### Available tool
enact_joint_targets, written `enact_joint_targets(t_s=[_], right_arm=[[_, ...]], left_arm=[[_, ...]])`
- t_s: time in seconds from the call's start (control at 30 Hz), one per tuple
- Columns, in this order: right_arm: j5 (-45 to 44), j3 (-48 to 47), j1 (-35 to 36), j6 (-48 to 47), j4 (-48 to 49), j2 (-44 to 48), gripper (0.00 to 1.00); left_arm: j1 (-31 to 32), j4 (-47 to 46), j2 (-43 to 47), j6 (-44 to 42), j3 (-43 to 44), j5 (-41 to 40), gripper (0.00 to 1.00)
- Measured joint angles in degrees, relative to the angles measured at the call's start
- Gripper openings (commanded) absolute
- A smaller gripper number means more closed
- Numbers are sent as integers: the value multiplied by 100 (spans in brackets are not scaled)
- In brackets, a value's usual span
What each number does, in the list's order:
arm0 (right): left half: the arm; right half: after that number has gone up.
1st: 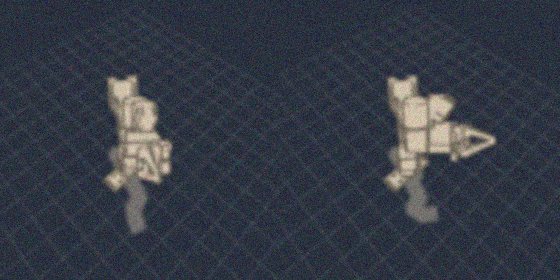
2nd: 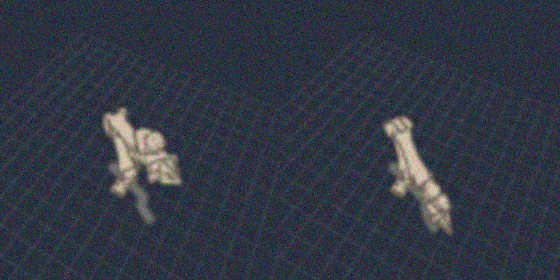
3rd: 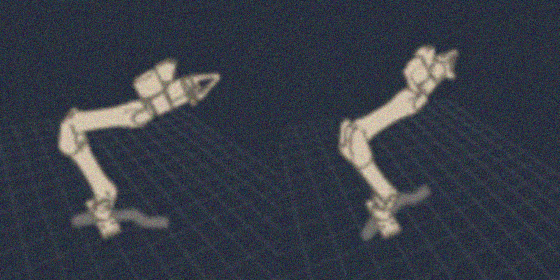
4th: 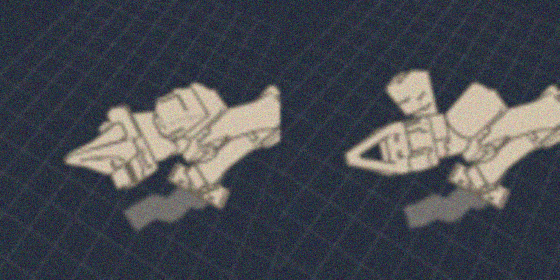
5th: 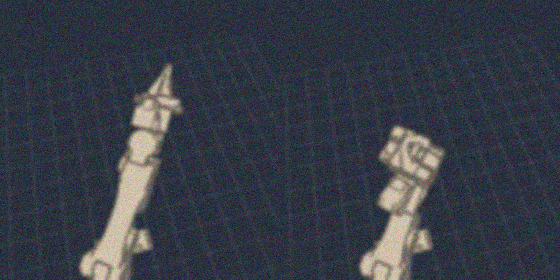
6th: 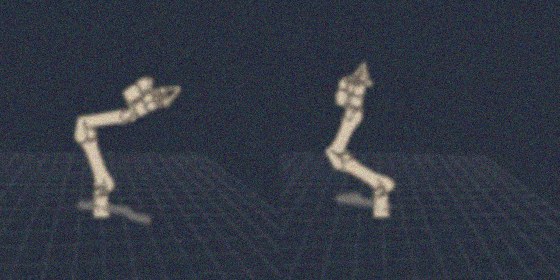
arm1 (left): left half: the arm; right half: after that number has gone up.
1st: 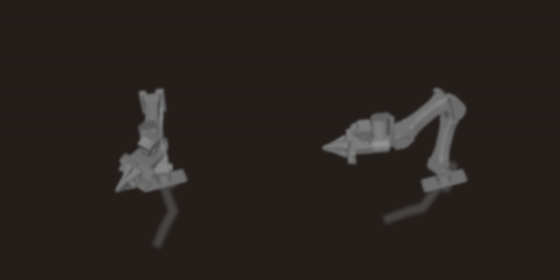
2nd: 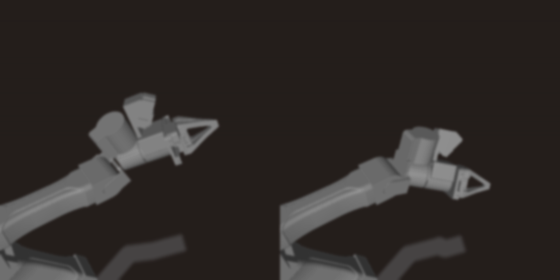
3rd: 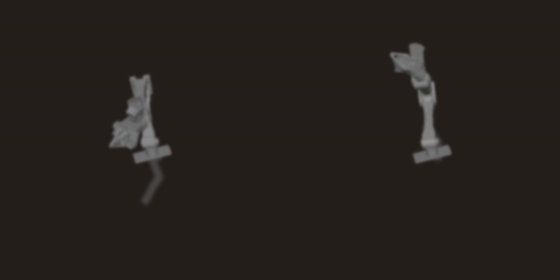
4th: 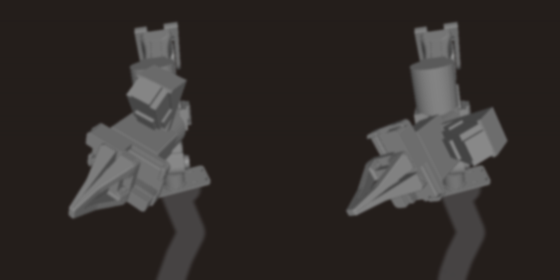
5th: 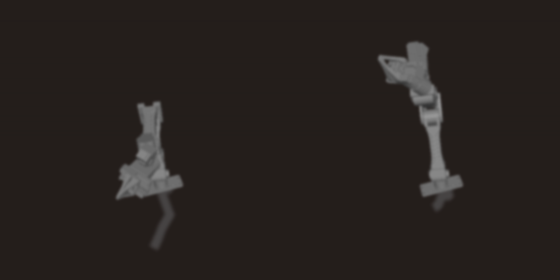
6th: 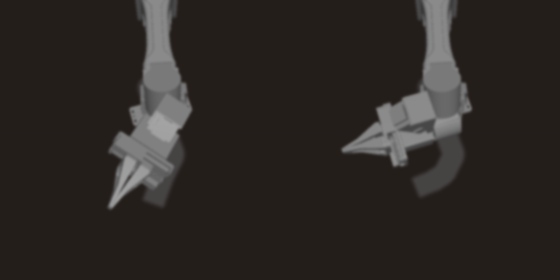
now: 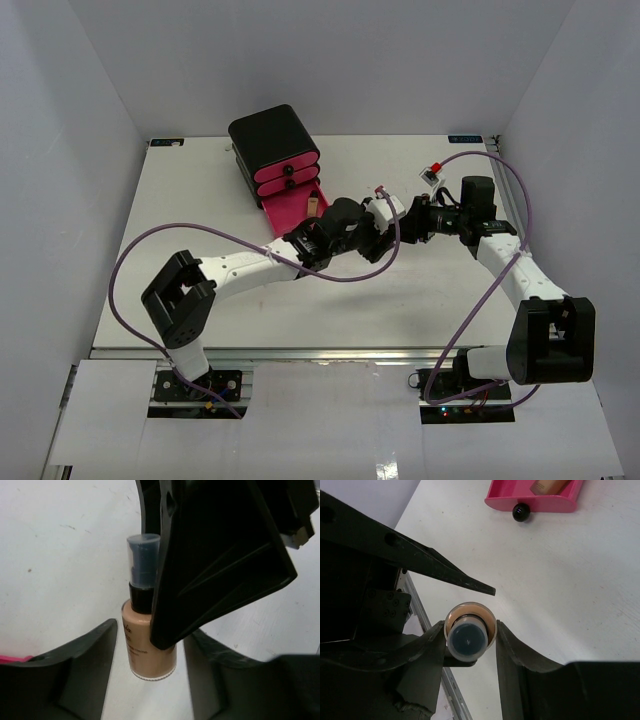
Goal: Organize the makeup
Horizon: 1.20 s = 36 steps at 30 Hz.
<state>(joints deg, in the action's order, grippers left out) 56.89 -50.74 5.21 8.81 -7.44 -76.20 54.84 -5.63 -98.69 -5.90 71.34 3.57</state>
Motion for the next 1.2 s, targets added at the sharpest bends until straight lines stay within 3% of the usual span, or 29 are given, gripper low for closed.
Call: enact_joint_targets(t_s=[0.07, 0.17, 0.23, 0.3, 0.47, 0.87, 1.07, 1.2], right_arm=[[-17, 2, -2, 9, 9, 1, 21], [-34, 4, -19, 42, 9, 4, 23], [-38, 4, -23, 70, 12, 9, 31], [-31, 6, -26, 92, 26, 14, 48], [-89, 60, -38, 52, 79, 88, 90], [-287, 227, -179, -340, 134, 537, 90], [-186, 483, -792, -623, 79, 741, 90], [154, 649, -1384, -1090, 32, 771, 90]], left_arm=[[25, 89, -71, -3, 54, -26, 47], [46, 187, -115, -21, 113, -67, 24], [47, 252, -123, -30, 153, -79, 8], [47, 304, -123, -30, 186, -83, 1], [55, 423, -122, -26, 214, -62, 0], [58, 499, -35, -6, 73, -130, 0], [-154, 584, 142, 82, -327, -317, 0], [-641, 704, 342, 269, -618, -263, 0]])
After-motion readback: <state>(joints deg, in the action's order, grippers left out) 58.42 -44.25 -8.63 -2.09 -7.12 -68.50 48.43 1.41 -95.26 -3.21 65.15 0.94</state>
